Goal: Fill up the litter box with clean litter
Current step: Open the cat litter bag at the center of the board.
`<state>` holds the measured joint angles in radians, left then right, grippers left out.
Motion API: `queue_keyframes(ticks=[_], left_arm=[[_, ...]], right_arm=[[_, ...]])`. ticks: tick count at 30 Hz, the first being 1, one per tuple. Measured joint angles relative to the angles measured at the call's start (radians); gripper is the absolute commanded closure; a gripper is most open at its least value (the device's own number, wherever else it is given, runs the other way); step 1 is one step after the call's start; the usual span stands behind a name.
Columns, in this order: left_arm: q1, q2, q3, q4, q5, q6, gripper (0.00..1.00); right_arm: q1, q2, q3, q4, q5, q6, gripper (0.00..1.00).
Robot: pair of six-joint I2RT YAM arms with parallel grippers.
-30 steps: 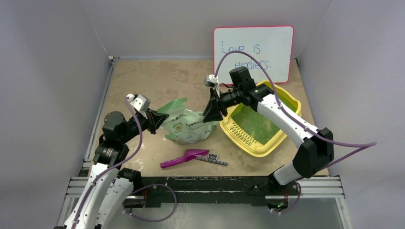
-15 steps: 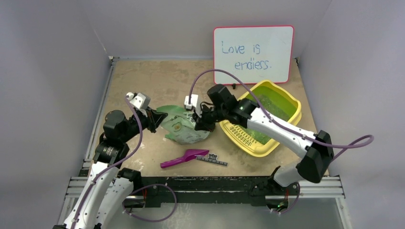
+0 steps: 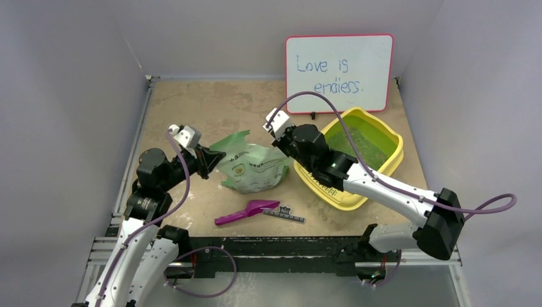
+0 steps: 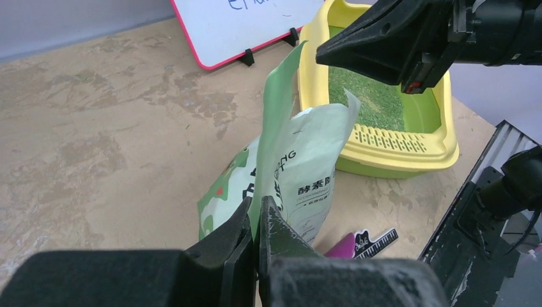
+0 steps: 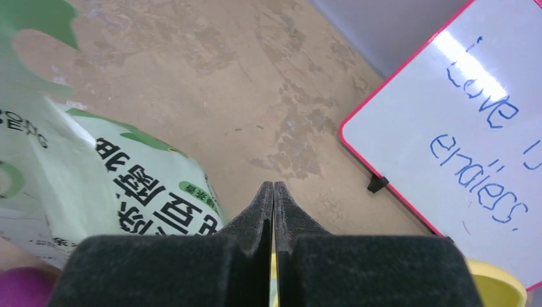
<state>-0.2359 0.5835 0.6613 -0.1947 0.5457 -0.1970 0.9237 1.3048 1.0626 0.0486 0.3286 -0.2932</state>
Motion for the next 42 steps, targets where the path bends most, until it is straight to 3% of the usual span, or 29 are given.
queue_keyframes(ticks=[3, 7, 11, 12, 15, 19, 24, 36, 42], left_arm=[[0.0, 0.0, 0.0, -0.006, 0.003, 0.008, 1.0], [0.0, -0.001, 0.0, -0.013, 0.005, 0.016, 1.0], [0.0, -0.001, 0.0, -0.014, 0.012, 0.025, 1.0], [0.0, -0.001, 0.0, -0.014, 0.014, 0.026, 1.0], [0.0, -0.001, 0.001, -0.016, 0.026, 0.026, 1.0], [0.0, -0.001, 0.001, -0.017, 0.035, 0.029, 1.0], [0.0, -0.001, 0.005, -0.031, 0.047, 0.039, 1.0], [0.0, 0.01, 0.033, -0.072, 0.058, 0.064, 1.0], [0.0, 0.015, 0.038, -0.077, 0.063, 0.071, 1.0]], right_arm=[[-0.007, -0.02, -0.04, 0.033, -0.001, 0.019, 0.87], [-0.023, -0.076, -0.059, -0.006, -0.057, 0.096, 0.53], [-0.192, -0.157, -0.051, -0.077, -0.24, 0.245, 0.17], [-0.238, -0.165, -0.044, -0.097, -0.273, 0.283, 0.13], [-0.352, -0.149, 0.018, -0.207, -0.38, 0.399, 0.09], [-0.414, -0.059, 0.12, -0.329, -0.626, 0.466, 0.04], [-0.444, -0.053, 0.005, -0.319, -0.879, 0.468, 0.01], [-0.521, -0.012, -0.061, -0.192, -1.22, 0.378, 0.01], [-0.526, 0.065, -0.061, -0.18, -1.278, 0.34, 0.01]])
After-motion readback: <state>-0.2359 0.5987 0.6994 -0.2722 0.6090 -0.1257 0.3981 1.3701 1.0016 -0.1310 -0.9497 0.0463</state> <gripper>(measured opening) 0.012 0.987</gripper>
